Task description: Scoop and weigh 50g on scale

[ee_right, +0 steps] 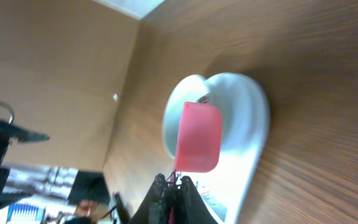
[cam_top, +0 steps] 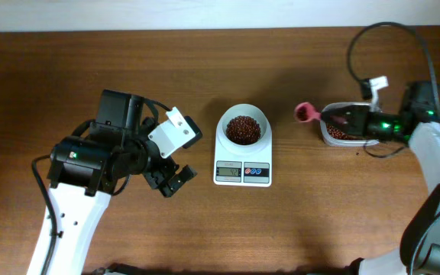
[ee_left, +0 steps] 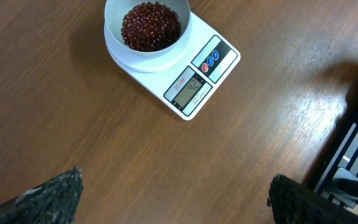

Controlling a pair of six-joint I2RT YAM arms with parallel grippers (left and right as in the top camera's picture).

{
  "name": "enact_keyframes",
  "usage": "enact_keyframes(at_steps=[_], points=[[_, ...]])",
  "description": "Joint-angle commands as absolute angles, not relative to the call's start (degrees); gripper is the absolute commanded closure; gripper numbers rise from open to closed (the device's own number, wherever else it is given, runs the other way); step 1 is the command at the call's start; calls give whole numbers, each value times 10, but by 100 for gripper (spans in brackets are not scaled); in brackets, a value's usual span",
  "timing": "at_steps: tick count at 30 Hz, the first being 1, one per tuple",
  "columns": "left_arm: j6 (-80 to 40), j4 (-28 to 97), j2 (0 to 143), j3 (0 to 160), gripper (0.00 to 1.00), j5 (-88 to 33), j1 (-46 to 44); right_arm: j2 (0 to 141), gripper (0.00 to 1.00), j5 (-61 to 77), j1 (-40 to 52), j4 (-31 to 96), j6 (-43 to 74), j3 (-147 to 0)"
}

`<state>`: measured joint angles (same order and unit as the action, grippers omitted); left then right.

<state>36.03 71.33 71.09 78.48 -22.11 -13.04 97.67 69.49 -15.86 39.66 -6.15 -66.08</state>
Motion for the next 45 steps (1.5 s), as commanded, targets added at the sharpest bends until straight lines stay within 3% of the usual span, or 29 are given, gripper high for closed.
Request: enact_keyframes(at_steps=[1,8,12,15,16,18,20,22,24,26,28,30,32,34,35,36,38,40,42,44,45], points=[[369,713,709,783,1,-227,-127,961,96,737,-112,378,-65,-664],[369,713,709,783,1,-227,-127,961,96,725,-26,327,-38,-664],[369,713,709,783,1,-227,-127,961,96,609,17,281,-3,-664],[369,713,709,783,1,-227,-127,961,96,681,36,242,-19,-664],[369,713,709,783,1,-227,-127,961,96,616,42,231,1,-664],[369,713,709,783,1,-227,-127,961,96,538,46,233,53,-664],[369,713,709,783,1,-227,-127,961,96,593,45,215,18,-664],[369,713,709,783,1,-227,-127,961,96,545,45,216,54,-664],[369,713,709,783,1,-227,-127,961,96,616,46,201,15,-664],[369,713,709,783,1,-227,-127,961,96,549,45,206,62,-664],[369,713,709,783,1,-227,-127,961,96,642,46,194,-11,-664],[369,713,709,783,1,-227,-127,961,96,489,45,215,74,-664],[369,713,709,783,1,-227,-127,961,96,578,46,211,-25,-664],[369,713,709,783,1,-227,-127,961,96,490,45,225,46,-664],[369,713,709,783,1,-227,-127,961,96,626,46,217,-46,-664],[369,713,709,783,1,-227,-127,961,96,631,45,204,-60,-665],[369,713,709,783,1,-227,-127,961,96,501,45,222,45,-665],[369,713,709,783,1,-227,-127,961,96,615,50,215,-68,-665],[369,713,709,783,1,-227,-127,961,96,511,53,225,24,-666],[369,713,709,783,1,-227,-127,961,96,592,54,211,-54,-666],[369,713,709,783,1,-227,-127,961,96,509,54,213,20,-666]])
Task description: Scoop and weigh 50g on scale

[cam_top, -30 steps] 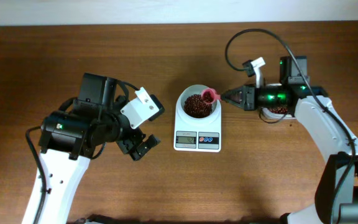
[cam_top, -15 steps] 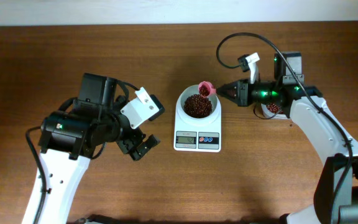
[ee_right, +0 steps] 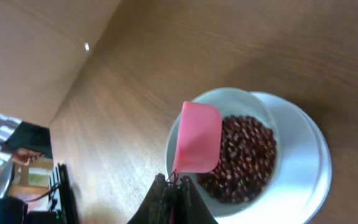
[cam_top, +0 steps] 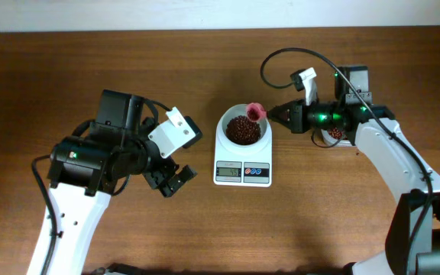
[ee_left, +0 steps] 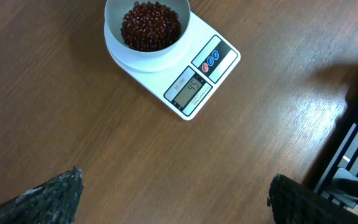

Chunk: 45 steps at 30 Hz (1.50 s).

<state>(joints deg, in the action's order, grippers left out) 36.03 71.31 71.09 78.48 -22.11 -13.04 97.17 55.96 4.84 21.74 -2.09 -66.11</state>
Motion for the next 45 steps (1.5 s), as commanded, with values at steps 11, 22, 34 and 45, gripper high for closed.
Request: enact_keyframes(at_steps=[11,22,34,45], points=[[369,713,709,783,1,-227,-127,889,96,325,124,262,-149,-669],[369,713,709,783,1,-227,-127,864,96,236,170,264,-176,-669],[369,713,709,783,1,-227,-127,868,96,279,169,258,-158,-669],[369,713,709,783,1,-227,-127,869,96,253,169,258,-72,-669]])
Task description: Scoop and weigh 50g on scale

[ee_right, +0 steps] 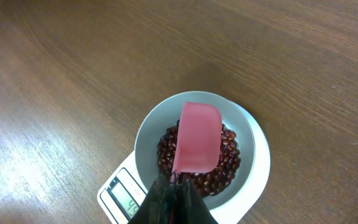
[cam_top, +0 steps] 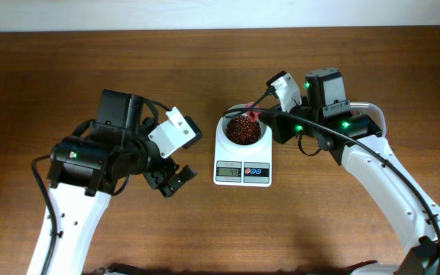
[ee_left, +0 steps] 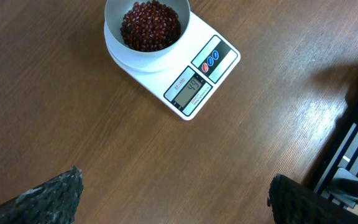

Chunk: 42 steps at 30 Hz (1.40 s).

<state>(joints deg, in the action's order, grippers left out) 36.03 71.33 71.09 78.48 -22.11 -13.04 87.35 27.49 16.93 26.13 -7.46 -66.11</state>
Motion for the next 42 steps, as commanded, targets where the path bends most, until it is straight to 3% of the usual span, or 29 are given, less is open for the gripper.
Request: enact_keyframes(at_steps=[1,3,9,13,16,24,30,42], points=[[369,713,709,783,1,-227,-127,866,96,232,162,257,-70,-669],[369,713,709,783,1,-227,-127,860,96,244,139,258,-53,-673],[369,713,709,783,1,-227,-127,839,96,545,-54,307,-37,-675],[369,713,709,783,1,-227,-127,839,96,546,-183,354,-42,-675],[369,713,709,783,1,-227,-127,840,96,495,-231,370,-43,-674],[369,713,709,783,1,-227,-127,898,96,202,-232,404,-92,-674],[369,713,709,783,1,-227,-127,1005,96,274,-231,402,-92,-674],[369,713,709,783,1,-227,-127,931,96,422,-293,404,-50,-682]])
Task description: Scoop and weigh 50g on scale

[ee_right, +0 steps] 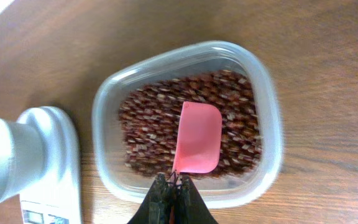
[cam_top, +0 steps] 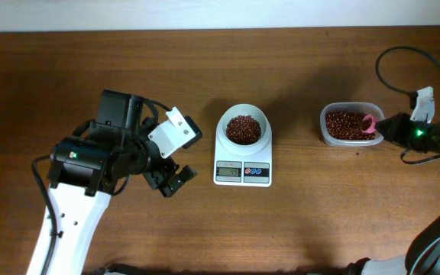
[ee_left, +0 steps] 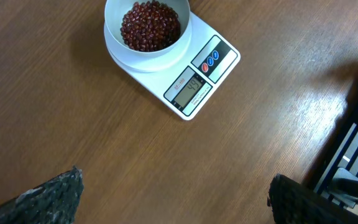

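Note:
A white scale stands mid-table with a white bowl of red beans on it; its display shows digits I cannot read for sure. At the right, a clear tub of beans sits on the wood. My right gripper is shut on the pink scoop, which hangs over the beans in the tub. My left gripper is open above bare wood, left of the scale, holding nothing.
The left arm's black body rises over the table's left half. A cable loops behind the right arm near the right edge. A black rack shows at the right of the left wrist view.
My right gripper has moved with the pink scoop from over the bowl on the scale to over the bean tub at the right. The left arm has not moved.
First the right gripper held the scoop by the tub. Then the scoop was at the bowl's rim, then over the beans in the bowl, as the display's digits changed. Now the scoop is back over the tub. The left gripper stayed open throughout.

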Controlling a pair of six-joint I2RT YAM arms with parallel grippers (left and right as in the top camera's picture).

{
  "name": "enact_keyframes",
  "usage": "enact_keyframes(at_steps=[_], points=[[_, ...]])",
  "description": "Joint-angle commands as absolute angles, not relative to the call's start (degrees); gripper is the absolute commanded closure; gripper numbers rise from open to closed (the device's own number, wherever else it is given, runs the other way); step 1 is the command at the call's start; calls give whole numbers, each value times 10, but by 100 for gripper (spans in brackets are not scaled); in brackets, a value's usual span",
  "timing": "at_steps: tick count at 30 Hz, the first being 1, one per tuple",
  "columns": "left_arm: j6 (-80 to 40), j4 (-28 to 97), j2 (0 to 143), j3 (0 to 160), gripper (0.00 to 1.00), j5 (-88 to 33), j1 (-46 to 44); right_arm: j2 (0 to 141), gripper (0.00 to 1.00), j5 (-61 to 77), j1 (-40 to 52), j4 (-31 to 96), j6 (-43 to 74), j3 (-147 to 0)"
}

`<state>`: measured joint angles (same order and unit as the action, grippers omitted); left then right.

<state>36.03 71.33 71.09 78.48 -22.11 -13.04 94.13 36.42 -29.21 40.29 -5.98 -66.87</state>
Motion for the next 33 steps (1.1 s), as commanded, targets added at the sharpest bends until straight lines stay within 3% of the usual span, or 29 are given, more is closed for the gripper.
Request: enact_keyframes(at_steps=[1,11,15,22,25,33], points=[[369,713,709,783,1,-227,-127,931,96,432,-293,403,-39,-682],[369,713,709,783,1,-227,-127,931,96,562,-293,402,-38,-682],[369,713,709,783,1,-227,-127,931,96,376,-285,415,-51,-681],[369,713,709,783,1,-227,-127,931,96,459,-276,423,-86,-681],[369,713,709,783,1,-227,-127,931,96,380,-277,425,-40,-681],[369,713,709,783,1,-227,-127,931,96,627,-251,398,-42,-681]])
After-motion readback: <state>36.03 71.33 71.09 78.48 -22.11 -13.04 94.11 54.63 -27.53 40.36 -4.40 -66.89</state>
